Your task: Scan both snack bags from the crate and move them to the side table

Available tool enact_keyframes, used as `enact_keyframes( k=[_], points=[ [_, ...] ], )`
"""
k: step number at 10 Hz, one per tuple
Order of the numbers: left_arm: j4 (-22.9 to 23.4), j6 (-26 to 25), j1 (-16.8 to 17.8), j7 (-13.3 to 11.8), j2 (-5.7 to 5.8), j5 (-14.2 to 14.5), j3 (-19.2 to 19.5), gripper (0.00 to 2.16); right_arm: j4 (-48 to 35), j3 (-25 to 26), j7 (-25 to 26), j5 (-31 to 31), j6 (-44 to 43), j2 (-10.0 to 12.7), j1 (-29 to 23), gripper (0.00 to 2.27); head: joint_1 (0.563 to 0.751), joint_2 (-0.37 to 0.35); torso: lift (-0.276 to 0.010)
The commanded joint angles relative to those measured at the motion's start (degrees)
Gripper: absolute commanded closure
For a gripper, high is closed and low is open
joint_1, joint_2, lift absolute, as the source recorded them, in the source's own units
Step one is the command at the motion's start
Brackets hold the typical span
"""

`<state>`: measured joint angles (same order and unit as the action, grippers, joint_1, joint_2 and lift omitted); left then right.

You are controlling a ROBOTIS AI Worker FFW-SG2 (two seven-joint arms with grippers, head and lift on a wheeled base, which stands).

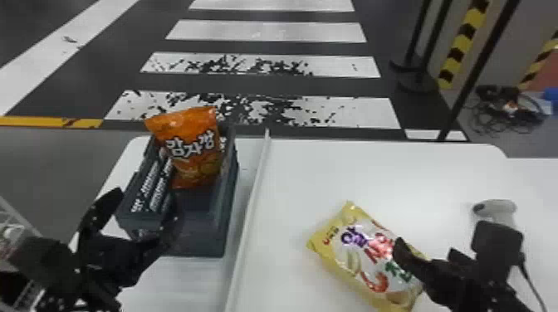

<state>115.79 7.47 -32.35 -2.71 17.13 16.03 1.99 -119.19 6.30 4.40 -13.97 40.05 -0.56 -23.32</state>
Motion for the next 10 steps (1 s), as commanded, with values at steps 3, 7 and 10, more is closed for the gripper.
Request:
enact_keyframes(
  k=[3,7,10],
  points=[
    [-1.27,-0.05,0.88,-0.37,0.36,0.67,-0.67,0.03,2.56,6.97,-2.99,-8.27,9.83,0.03,4.08,0.07,0.695,-0.014,-0.099],
    [-1.36,-0.23,0.88,-0.63,0.53,1.02,-0.94,0.04,6.43,10.84,-6.42,-15.48,13.17,0.12,6.10,0.08,0.695,-0.010,-0.099],
    [-1.71,-0.40,1.24,-0.63,0.53,1.02,-1.29,0.04,8.98,11.72,-7.65,-15.74,14.76,0.12,7.06,0.09,0.695,-0.016,-0.099]
  ],
)
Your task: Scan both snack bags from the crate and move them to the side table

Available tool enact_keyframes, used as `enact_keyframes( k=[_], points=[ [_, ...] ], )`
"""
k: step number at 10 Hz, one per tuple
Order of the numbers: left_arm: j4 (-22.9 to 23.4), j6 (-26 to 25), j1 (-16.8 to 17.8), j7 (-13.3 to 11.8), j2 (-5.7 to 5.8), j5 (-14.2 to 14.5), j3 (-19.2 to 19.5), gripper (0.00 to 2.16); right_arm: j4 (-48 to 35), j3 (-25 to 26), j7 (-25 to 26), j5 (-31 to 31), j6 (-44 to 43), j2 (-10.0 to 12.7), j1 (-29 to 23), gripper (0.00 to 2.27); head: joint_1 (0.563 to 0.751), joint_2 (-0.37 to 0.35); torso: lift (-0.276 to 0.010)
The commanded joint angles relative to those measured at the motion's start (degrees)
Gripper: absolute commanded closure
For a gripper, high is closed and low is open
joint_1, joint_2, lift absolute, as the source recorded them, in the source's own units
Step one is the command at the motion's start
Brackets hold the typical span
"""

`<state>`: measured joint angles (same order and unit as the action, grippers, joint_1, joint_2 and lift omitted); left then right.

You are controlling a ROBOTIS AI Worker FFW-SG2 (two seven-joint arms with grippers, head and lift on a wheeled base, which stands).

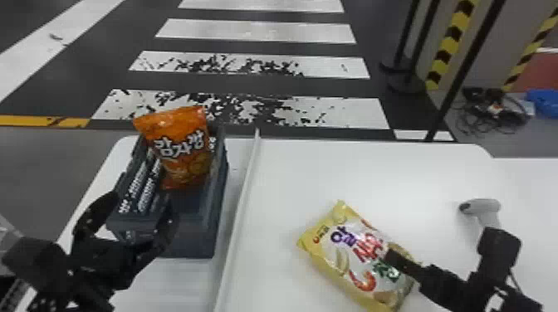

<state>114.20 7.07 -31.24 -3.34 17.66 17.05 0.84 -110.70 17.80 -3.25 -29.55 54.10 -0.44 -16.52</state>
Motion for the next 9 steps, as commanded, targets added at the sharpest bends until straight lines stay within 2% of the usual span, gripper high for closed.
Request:
enact_keyframes(
  k=[1,2,3,4,5,9],
  points=[
    [-0.29,0.00,0.30,0.00,0.00,0.00,-0.23,0.04,1.10,0.30,-0.35,-0.07,1.23,0.00,0.52,0.19,0.695,-0.015,-0.099],
    [-0.38,0.00,0.30,0.00,0.00,0.00,-0.31,0.04,1.54,0.48,-1.49,-0.07,1.41,0.00,0.70,0.57,0.695,-0.014,-0.099],
    [-0.47,0.00,0.39,0.00,0.00,0.00,-0.23,0.04,1.81,1.09,-1.93,0.02,4.22,0.00,1.31,1.10,0.695,-0.012,-0.099],
    [-0.73,0.00,0.48,0.00,-0.09,0.00,-0.31,0.04,1.90,1.36,-1.93,0.46,4.40,0.09,1.40,1.95,0.695,-0.008,-0.099],
    [-1.00,0.00,0.48,0.00,-0.09,0.00,-0.31,0.04,1.54,1.53,-2.37,1.08,4.40,0.00,1.40,2.21,0.695,-0.009,-0.099],
    [-1.08,0.00,0.48,0.00,-0.17,0.18,-0.31,0.06,-4.96,3.11,-2.46,1.43,2.46,0.49,0.70,2.25,0.695,-0.022,-0.099]
  ],
)
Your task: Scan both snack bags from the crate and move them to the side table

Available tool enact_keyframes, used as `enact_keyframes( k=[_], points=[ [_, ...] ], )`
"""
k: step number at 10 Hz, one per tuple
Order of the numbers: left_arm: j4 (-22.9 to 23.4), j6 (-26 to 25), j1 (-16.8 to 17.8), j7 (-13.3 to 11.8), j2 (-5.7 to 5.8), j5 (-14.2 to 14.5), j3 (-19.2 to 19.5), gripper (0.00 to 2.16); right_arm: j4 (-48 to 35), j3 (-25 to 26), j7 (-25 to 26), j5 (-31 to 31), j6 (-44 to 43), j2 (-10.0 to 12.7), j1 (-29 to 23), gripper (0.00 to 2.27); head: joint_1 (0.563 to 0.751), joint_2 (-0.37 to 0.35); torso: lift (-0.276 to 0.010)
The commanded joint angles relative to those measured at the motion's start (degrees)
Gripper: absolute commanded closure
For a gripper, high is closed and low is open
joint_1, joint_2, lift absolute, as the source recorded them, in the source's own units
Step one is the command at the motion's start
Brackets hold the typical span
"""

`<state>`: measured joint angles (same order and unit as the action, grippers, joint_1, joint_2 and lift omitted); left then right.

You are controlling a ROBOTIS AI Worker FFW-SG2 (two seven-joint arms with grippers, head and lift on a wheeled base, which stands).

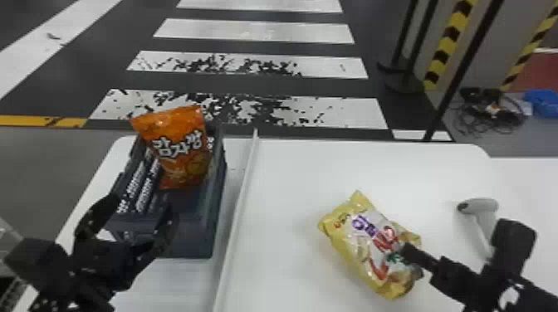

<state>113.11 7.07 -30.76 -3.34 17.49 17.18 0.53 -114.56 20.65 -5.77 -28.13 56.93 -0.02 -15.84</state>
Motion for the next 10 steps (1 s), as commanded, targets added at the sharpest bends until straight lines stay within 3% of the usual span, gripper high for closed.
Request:
enact_keyframes(
  k=[1,3,6,10],
  points=[
    [0.00,0.00,0.00,0.00,0.00,0.31,0.00,0.06,-2.95,0.97,1.03,0.00,-0.54,0.07,0.72,2.25,0.695,-0.034,-0.099],
    [0.00,0.00,0.00,0.00,0.09,0.31,0.00,0.06,-7.52,-1.40,4.45,6.51,-4.76,0.07,1.07,2.25,0.695,-0.056,-0.099],
    [0.00,0.00,0.09,0.00,0.18,0.49,0.00,0.06,-10.07,-18.45,13.77,37.18,-18.30,-1.04,-1.13,2.25,0.695,-0.091,-0.099],
    [0.00,0.00,0.17,0.00,0.35,0.84,0.00,0.06,-2.86,-36.55,25.20,72.51,-20.93,-4.46,-0.77,2.25,0.695,-0.039,-0.099]
  ],
)
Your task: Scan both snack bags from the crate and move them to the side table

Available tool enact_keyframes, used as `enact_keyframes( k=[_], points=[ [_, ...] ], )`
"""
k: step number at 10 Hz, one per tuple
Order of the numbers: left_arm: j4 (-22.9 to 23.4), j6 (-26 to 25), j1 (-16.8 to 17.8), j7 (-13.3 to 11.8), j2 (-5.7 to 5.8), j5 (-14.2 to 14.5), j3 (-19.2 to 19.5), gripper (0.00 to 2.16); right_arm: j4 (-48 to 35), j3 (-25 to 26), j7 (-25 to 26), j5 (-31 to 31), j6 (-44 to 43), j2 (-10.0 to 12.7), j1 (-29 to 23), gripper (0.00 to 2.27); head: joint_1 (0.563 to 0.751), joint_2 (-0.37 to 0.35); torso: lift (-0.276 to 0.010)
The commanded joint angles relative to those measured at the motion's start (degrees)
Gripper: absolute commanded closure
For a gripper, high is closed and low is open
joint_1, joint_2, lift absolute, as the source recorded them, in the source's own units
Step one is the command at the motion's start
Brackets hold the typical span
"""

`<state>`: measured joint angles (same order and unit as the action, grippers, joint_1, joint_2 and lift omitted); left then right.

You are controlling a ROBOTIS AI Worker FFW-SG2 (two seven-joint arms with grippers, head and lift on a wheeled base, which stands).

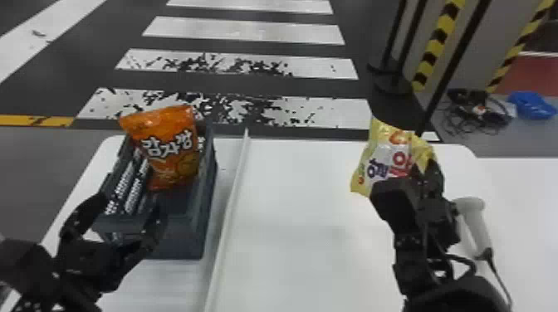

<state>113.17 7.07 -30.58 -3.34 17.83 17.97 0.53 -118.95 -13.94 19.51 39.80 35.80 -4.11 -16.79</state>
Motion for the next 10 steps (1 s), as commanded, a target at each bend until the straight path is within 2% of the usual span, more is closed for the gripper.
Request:
enact_keyframes(
  k=[1,3,6,8,10],
  points=[
    [-0.05,0.00,0.08,0.00,0.01,0.04,0.00,0.06,5.30,-5.22,2.11,12.23,0.90,-1.52,0.62,2.25,0.695,-0.020,-0.099],
    [-0.23,0.00,0.17,0.00,0.18,0.22,0.00,0.06,14.44,-9.97,7.04,25.59,3.36,-3.01,2.11,2.25,0.695,0.004,-0.099],
    [-0.23,0.00,0.17,-0.09,0.18,0.57,0.00,0.06,26.22,-12.43,9.59,38.42,3.89,-3.98,3.52,2.25,0.695,0.043,-0.099],
    [-0.40,0.00,0.17,-0.35,0.18,1.36,0.09,0.06,28.51,-13.75,8.53,38.77,3.18,-5.74,2.99,2.24,0.695,0.054,-0.099],
    [-0.31,0.00,0.17,-0.35,0.18,1.36,0.09,0.06,26.31,-14.45,4.22,37.28,-3.67,-7.14,0.18,2.01,0.695,0.068,-0.099]
  ],
)
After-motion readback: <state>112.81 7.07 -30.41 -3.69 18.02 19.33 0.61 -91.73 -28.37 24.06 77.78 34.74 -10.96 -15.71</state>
